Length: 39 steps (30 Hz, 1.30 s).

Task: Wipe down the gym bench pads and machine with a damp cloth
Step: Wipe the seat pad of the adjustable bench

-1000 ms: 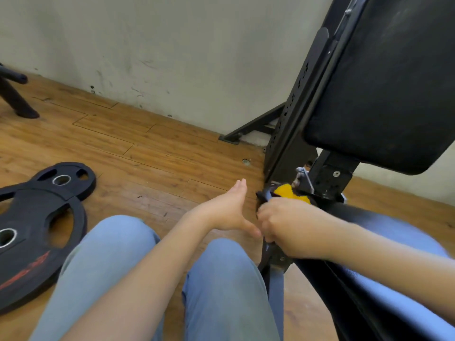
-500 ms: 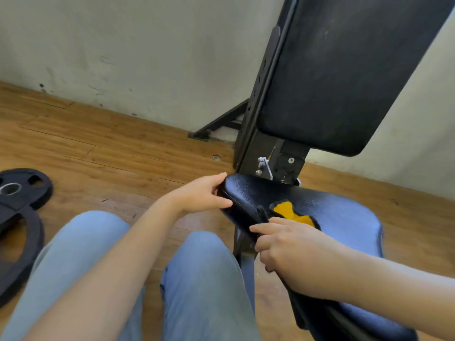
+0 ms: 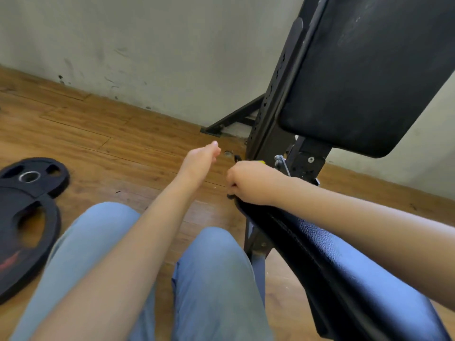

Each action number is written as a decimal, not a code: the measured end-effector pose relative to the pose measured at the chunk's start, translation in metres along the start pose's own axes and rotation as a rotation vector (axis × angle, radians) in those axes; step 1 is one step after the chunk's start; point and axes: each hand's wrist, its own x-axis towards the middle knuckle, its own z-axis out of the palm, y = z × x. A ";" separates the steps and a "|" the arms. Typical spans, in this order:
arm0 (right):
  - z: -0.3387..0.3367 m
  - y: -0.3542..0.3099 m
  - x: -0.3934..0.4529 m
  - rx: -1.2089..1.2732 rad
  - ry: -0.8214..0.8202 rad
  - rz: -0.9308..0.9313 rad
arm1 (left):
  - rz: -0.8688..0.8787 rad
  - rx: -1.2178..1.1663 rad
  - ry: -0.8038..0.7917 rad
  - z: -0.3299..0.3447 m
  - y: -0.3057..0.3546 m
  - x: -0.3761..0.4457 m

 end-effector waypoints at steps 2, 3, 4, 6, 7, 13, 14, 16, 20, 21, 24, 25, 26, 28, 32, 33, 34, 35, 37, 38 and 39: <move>0.015 0.003 -0.024 0.045 0.017 -0.109 | 0.017 0.003 -0.044 0.004 0.000 -0.003; 0.017 0.002 -0.036 0.120 0.030 -0.173 | 0.018 0.003 -0.052 0.006 -0.001 -0.005; 0.017 0.004 -0.041 0.225 0.024 -0.197 | 0.014 0.003 -0.059 0.007 -0.002 -0.006; 0.009 0.008 -0.037 0.382 0.021 -0.130 | 0.021 0.007 -0.070 0.010 -0.002 -0.010; 0.005 0.010 -0.026 0.397 0.014 -0.079 | 0.032 0.005 -0.071 0.011 -0.003 -0.011; 0.005 0.033 0.036 0.452 0.001 0.193 | 0.222 0.070 0.043 0.010 0.001 -0.019; 0.009 0.044 0.036 0.498 0.014 0.259 | 0.227 0.069 0.048 0.009 0.001 -0.019; 0.022 0.069 0.027 0.641 0.081 0.380 | 0.227 0.071 0.063 0.009 0.001 -0.019; 0.050 0.103 -0.019 0.769 0.246 0.457 | 0.288 0.200 0.027 0.015 -0.001 -0.023; 0.057 0.110 -0.033 0.779 0.289 0.471 | 0.308 0.242 -0.003 0.017 -0.002 -0.024; 0.069 0.125 -0.074 0.791 0.344 0.535 | 0.335 0.305 -0.057 0.023 -0.007 -0.023; 0.074 0.134 -0.084 0.776 0.346 0.574 | 0.333 0.327 -0.071 0.024 -0.010 -0.022; 0.081 0.144 -0.095 0.751 0.343 0.611 | 0.329 0.355 -0.083 0.025 -0.012 -0.020; 0.091 0.164 -0.112 0.709 0.330 0.706 | 0.319 0.407 -0.090 0.027 -0.017 -0.017; 0.094 0.191 -0.123 0.660 0.205 0.869 | 0.373 0.495 -0.081 0.031 -0.020 -0.017; 0.092 0.192 -0.122 0.647 0.164 0.906 | 0.423 0.547 -0.079 0.033 -0.020 -0.019; 0.090 0.191 -0.121 0.630 0.133 0.911 | 0.482 0.611 -0.080 0.035 -0.021 -0.021; 0.089 0.188 -0.121 0.603 0.119 0.892 | 0.549 0.686 -0.090 0.037 -0.022 -0.023; 0.092 0.180 -0.128 0.576 0.181 0.824 | 0.663 0.822 -0.150 0.045 -0.024 -0.028; 0.096 0.179 -0.136 0.620 0.247 0.799 | 0.706 0.847 -0.184 0.048 -0.025 -0.030; 0.101 0.180 -0.145 0.710 0.322 0.793 | 0.733 0.847 -0.212 0.051 -0.026 -0.031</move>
